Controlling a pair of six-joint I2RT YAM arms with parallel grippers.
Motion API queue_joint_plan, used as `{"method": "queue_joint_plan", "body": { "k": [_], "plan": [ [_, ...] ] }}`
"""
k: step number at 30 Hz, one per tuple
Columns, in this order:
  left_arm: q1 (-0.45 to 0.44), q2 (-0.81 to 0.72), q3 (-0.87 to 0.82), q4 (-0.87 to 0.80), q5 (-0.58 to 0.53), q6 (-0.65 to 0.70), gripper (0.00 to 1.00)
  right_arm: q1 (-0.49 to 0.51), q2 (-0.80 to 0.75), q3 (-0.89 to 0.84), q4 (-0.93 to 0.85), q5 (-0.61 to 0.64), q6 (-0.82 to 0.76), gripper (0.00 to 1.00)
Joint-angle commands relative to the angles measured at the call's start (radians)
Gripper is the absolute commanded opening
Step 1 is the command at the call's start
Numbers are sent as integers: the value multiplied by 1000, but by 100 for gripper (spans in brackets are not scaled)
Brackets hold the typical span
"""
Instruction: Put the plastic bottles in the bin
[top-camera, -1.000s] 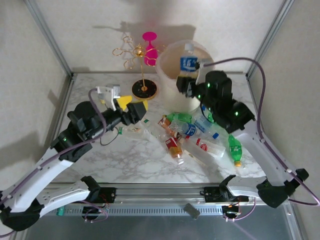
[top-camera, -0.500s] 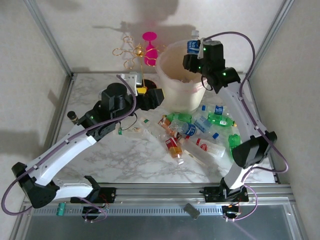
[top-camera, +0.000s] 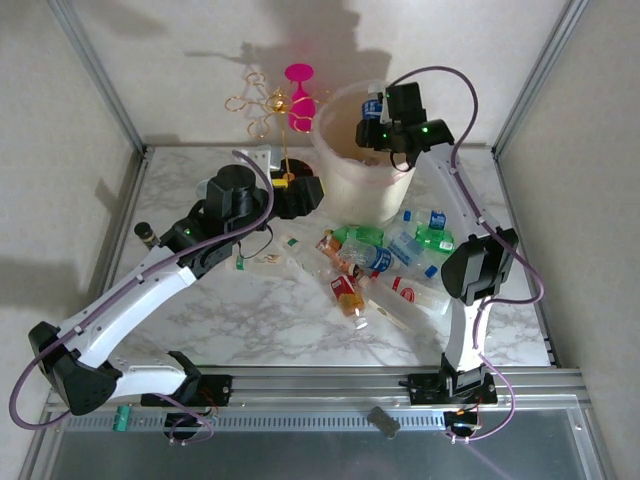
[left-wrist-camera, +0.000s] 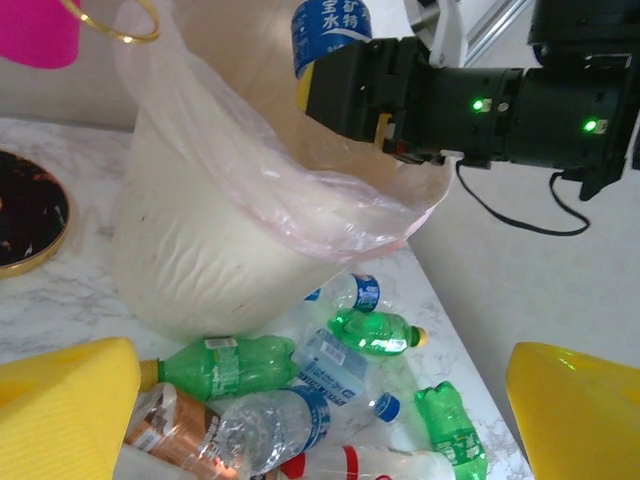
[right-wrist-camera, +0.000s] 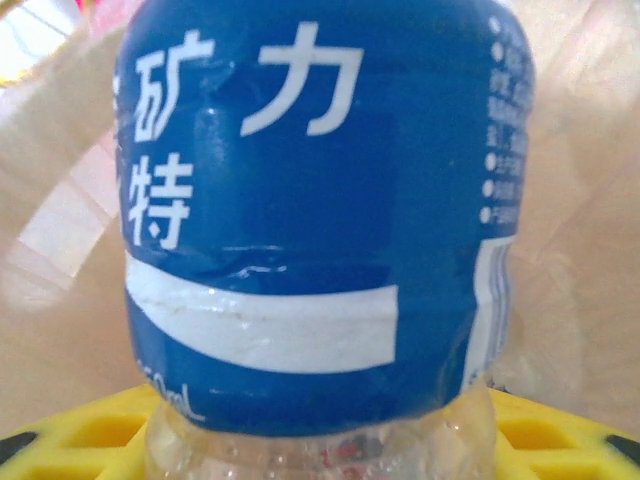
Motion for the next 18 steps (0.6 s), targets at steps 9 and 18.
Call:
{"method": "queue_joint_plan", "body": {
  "k": [9, 18],
  "plan": [
    [35, -42, -84, -5, 15, -25, 94, 19, 93, 54, -53, 47, -16, 67],
    [51, -59, -117, -25, -13, -35, 94, 25, 71, 77, -49, 75, -15, 81]
  ]
}}
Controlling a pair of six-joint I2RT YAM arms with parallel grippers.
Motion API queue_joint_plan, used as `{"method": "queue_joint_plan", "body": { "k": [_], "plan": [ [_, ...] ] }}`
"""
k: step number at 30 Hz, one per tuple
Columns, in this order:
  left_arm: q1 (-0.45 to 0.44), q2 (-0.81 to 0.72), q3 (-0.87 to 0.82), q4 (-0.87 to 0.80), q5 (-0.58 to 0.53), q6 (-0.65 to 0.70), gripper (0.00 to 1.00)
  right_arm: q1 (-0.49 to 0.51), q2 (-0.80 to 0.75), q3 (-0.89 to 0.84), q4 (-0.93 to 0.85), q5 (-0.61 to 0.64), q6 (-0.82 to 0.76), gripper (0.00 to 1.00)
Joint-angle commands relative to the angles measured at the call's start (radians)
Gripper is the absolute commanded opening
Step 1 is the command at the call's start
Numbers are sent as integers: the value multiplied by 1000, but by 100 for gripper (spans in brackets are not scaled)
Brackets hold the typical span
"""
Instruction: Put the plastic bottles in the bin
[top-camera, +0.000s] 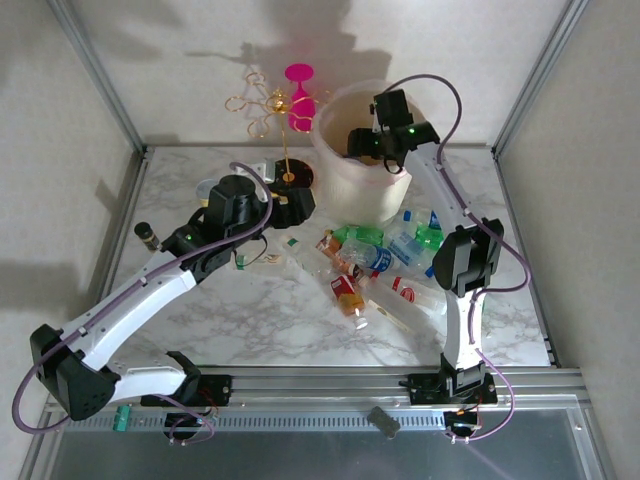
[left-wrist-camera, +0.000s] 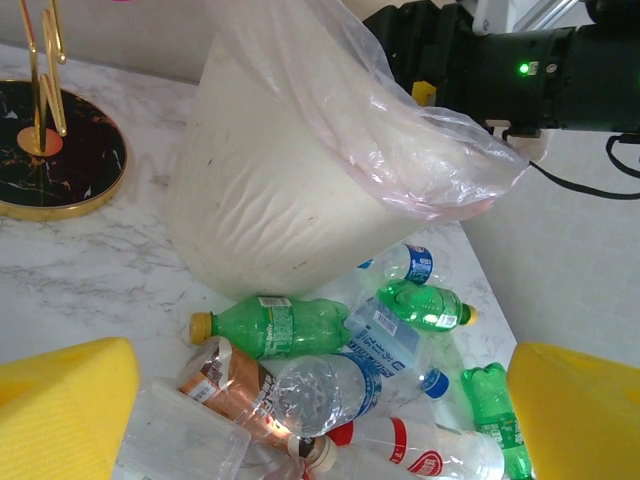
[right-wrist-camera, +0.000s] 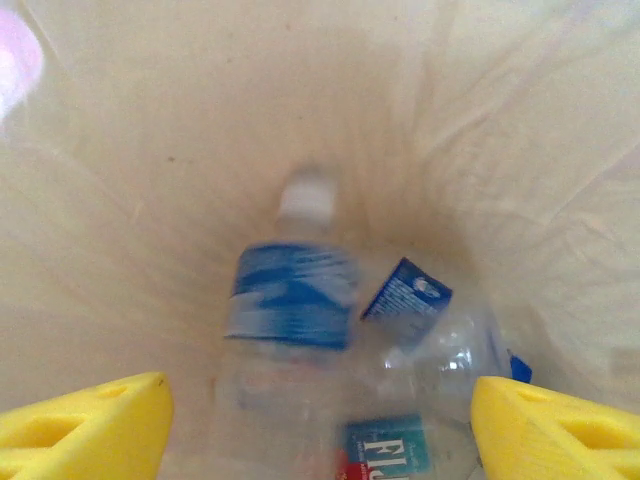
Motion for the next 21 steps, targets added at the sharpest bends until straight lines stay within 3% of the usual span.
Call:
{"method": "queue_joint_plan", "body": {
  "k": [1, 9, 14, 17, 21],
  "plan": [
    [10, -37, -12, -12, -13, -13, 95, 9, -31, 43, -9, 26, -7, 82],
    [11, -71, -5, -20, -14, -29, 95, 13, -128, 50, -14, 79, -22, 87],
    [11, -108, -1, -36, -17, -51, 95, 82, -241, 1, 15, 232, -61, 87],
    [11, -135, -2, -53, -33, -78, 96, 163, -347, -91, 84, 356, -98, 87],
    [10, -181, -34, -85, -77, -149, 96, 306, -560, -364, 287, 497, -193, 85]
  ]
}}
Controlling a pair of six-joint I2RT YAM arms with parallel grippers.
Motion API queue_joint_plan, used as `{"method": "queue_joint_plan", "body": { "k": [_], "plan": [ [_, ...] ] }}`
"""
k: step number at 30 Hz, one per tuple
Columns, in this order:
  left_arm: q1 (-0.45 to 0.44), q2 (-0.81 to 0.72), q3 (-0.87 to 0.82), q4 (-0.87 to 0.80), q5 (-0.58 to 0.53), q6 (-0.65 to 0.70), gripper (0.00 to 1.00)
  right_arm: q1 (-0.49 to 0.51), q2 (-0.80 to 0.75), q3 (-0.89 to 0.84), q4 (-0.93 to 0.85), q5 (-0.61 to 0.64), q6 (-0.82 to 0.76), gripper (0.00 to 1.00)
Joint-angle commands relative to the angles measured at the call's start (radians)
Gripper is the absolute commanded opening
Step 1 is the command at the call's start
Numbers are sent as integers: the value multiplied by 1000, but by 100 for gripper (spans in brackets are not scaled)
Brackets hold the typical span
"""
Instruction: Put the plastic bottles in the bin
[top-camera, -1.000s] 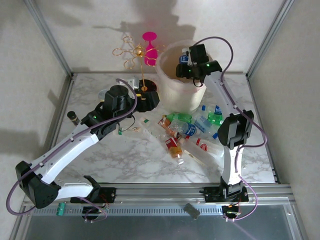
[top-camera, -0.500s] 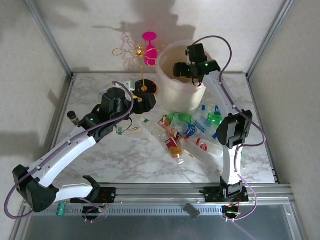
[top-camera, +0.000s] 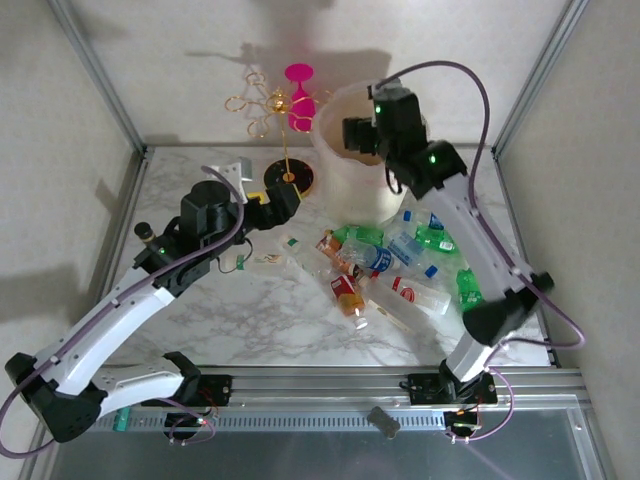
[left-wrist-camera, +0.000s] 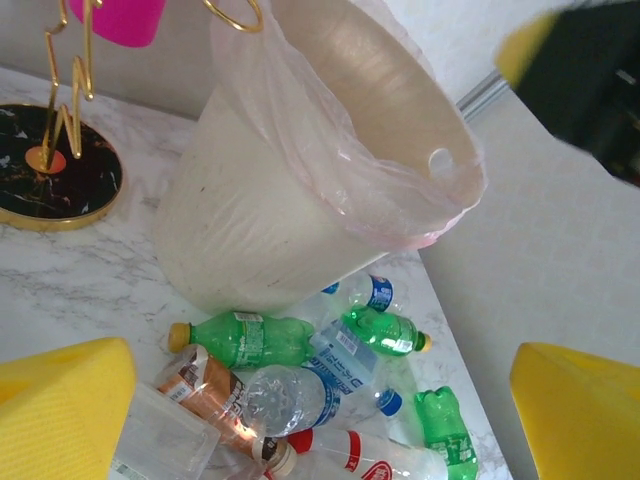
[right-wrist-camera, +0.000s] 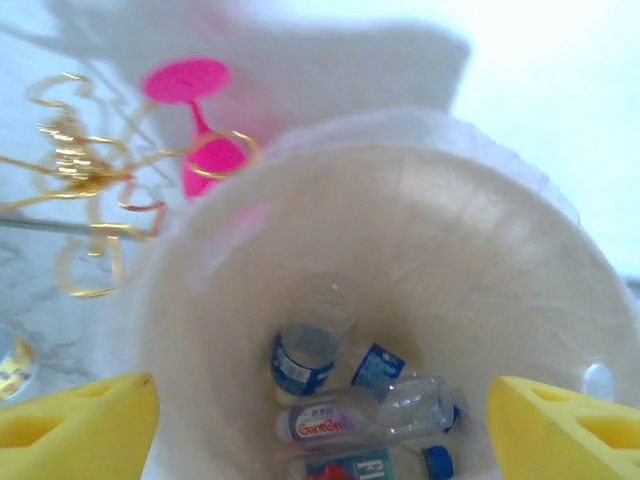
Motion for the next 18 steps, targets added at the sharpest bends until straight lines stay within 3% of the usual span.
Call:
{"method": "queue_joint_plan", "body": {
  "k": [1, 9, 14, 18],
  "plan": [
    [8, -53, -40, -53, -60, -85, 96, 97, -160, -194, 185, 136, -88, 85],
    [10, -181, -200, -154, -223, -326, 99, 110, -539, -618, 359, -280, 64, 88],
    [17, -225, -306, -236, -325, -530, 100, 111, -641, -775, 336, -367, 167, 84],
    [39, -211, -369, -240, -307, -652, 100, 135, -633, -859, 286, -333, 228, 80]
  ]
}}
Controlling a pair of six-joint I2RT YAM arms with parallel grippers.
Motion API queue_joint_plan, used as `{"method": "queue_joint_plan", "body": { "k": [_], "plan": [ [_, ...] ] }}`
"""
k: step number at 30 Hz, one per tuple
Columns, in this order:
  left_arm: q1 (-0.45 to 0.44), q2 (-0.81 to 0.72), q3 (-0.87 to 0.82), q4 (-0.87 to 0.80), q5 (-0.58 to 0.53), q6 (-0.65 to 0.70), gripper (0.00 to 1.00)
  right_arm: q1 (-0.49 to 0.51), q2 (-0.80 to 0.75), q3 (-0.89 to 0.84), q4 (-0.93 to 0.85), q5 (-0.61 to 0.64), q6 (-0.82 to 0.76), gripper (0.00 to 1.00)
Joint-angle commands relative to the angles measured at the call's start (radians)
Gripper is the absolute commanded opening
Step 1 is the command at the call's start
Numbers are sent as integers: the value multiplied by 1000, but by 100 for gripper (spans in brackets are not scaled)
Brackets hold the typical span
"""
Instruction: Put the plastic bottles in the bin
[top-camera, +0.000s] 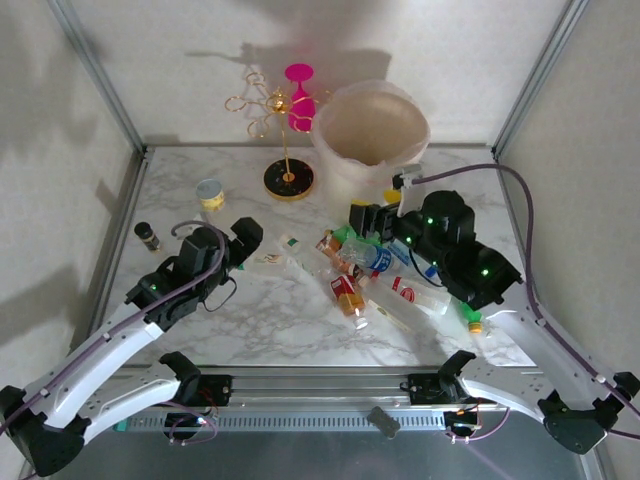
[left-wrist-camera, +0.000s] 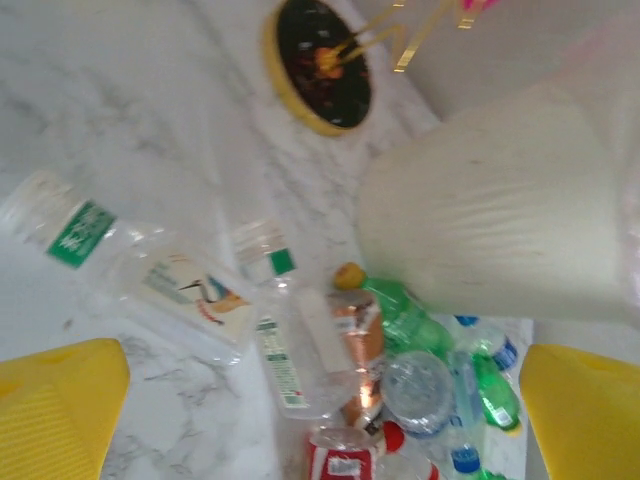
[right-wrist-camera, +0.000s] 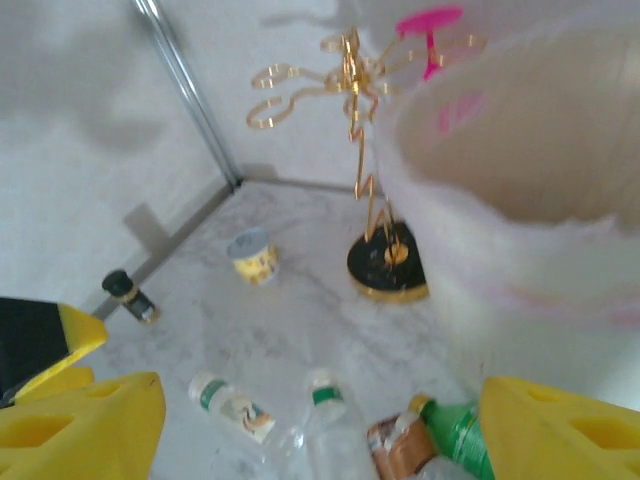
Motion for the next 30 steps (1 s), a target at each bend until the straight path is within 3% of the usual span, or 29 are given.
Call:
{"method": "queue_joint_plan", "body": {
  "k": [1, 8, 11, 18, 30],
  "plan": [
    [28, 16, -35, -42, -33, -175, 100, 31, 13, -67, -24, 19, 87, 80],
    [137, 189, -31, -18, 78, -175, 100, 112, 14, -183, 18, 52, 142, 79],
    [200, 270, -39, 27, 163, -168, 100, 145, 34, -195, 22, 74, 155, 79],
    [320, 447, -39, 96, 245, -162, 100, 217, 71, -192, 22, 112, 158, 80],
    [352, 666, -53, 254, 326, -193, 88, 266, 156, -180, 34, 160, 147, 80]
  ]
}}
